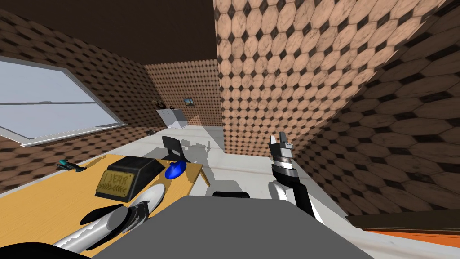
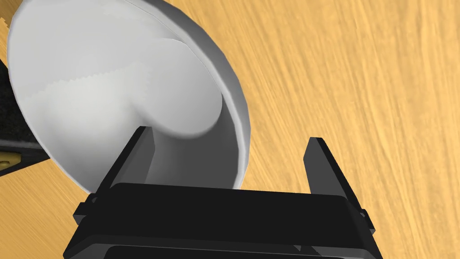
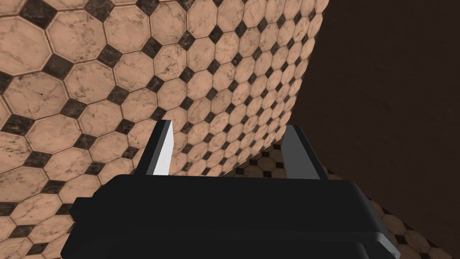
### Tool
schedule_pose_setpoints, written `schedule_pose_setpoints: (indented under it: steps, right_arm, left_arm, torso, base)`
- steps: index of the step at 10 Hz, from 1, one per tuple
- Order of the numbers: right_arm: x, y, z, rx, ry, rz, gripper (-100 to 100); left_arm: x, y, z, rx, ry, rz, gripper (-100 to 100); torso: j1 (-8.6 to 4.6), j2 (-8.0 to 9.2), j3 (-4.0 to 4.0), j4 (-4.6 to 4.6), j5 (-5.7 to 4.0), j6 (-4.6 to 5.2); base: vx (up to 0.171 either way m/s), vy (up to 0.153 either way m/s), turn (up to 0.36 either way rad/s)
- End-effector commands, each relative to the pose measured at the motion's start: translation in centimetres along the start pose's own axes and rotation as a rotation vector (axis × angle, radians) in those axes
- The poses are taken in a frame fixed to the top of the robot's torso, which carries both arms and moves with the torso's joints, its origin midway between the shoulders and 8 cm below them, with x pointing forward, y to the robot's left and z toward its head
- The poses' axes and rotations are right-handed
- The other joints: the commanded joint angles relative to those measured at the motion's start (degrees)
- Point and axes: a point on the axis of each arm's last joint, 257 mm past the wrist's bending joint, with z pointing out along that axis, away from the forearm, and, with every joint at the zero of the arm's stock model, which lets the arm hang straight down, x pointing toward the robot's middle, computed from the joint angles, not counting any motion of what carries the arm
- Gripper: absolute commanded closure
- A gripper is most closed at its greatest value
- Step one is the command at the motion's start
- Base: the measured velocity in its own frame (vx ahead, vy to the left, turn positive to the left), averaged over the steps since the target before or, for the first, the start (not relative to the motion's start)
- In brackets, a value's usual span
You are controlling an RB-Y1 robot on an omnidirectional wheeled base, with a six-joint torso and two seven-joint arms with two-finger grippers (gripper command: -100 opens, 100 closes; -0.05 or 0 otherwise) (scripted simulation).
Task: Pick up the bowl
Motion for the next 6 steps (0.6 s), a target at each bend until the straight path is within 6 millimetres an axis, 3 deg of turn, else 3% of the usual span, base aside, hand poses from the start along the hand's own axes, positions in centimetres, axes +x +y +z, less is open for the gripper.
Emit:
schedule_pose_setpoints:
  steps: [1,5,6]
  right_arm:
    - [0.0,0.0,0.0,0.0,0.0,0.0,0]
    - [0.0,0.0,0.0,0.0,0.0,0.0,0]
    - [0.0,0.0,0.0,0.0,0.0,0.0,0]
  left_arm:
    - [0.0,0.0,0.0,0.0,0.0,0.0,100]
    - [-0.02,0.09,0.02,-0.002,0.0,-0.003,100]
    - [-0.03,0.12,0.02,-0.003,0.0,-0.003,0]
  torso:
    - [0.0,0.0,0.0,0.0,0.0,0.0]
    - [-0.06,0.0,0.0,0.0,-0.05,0.04]
    - [-0.08,0.0,0.01,0.01,-0.06,0.05]
  base:
    - [0.0,0.0,0.0]
    - [0.0,0.0,0.0]
    - [0.0,0.0,0.0]
